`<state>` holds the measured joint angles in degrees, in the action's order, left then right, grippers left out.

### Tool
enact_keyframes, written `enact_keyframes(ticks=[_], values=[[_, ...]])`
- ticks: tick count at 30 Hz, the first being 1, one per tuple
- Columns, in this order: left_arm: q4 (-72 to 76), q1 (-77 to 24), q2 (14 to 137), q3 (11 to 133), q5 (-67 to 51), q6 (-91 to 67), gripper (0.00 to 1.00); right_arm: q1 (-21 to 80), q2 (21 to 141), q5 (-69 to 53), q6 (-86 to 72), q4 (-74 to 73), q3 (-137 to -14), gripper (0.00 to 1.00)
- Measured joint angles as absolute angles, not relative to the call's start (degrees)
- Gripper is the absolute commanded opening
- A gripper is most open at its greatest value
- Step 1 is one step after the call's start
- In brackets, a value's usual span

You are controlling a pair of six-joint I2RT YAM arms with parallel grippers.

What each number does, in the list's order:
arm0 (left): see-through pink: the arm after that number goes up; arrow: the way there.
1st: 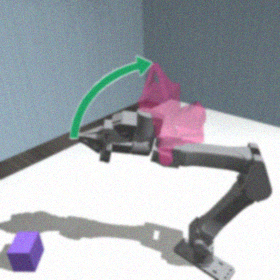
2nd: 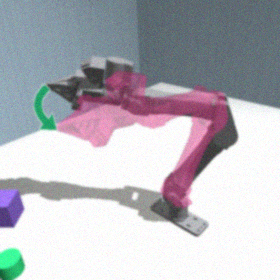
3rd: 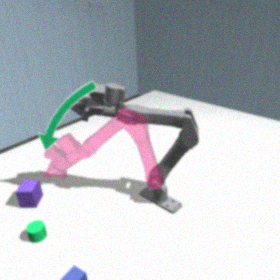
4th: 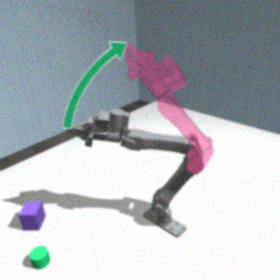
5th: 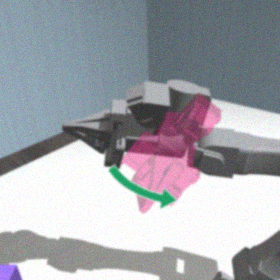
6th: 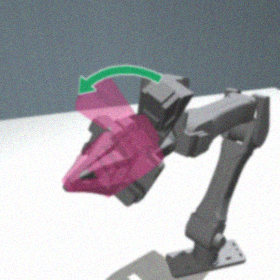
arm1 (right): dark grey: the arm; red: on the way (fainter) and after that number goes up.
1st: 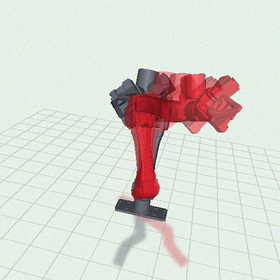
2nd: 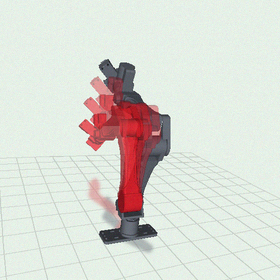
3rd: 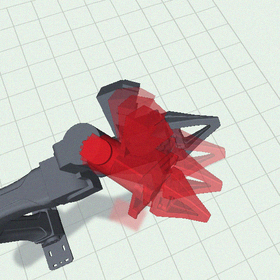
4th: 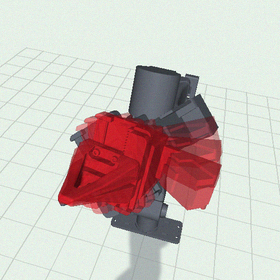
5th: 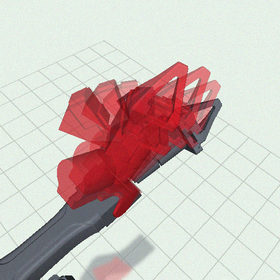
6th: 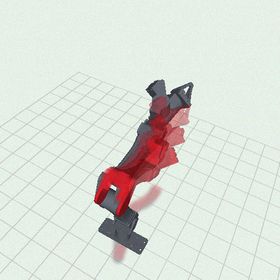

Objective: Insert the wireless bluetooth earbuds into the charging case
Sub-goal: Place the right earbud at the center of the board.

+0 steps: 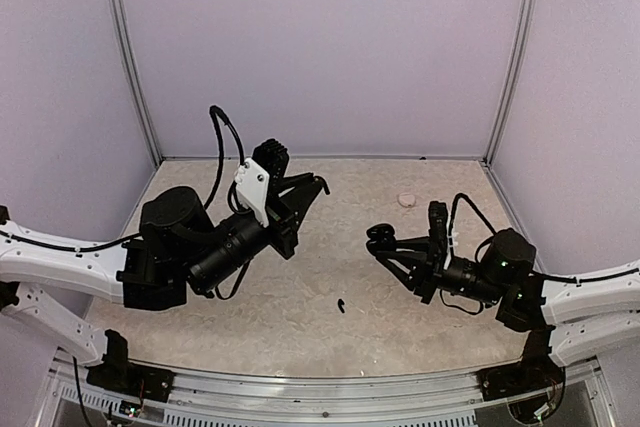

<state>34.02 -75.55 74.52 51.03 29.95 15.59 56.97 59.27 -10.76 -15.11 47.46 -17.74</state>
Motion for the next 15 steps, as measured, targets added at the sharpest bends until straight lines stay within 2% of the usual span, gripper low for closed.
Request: enact_keyframes(ticks=[11, 15], values=[[30.39, -68.84, 72.66, 34.44, 27.31, -14.70, 0.11, 55.72, 53.69, -8.25, -14.79, 42.46, -16.86, 0.00], [31.05, -67.83, 75.13, 30.55, 27.24, -26.17, 0.15, 54.48, 52.18, -8.08, -14.57, 40.97, -16.88, 0.00]])
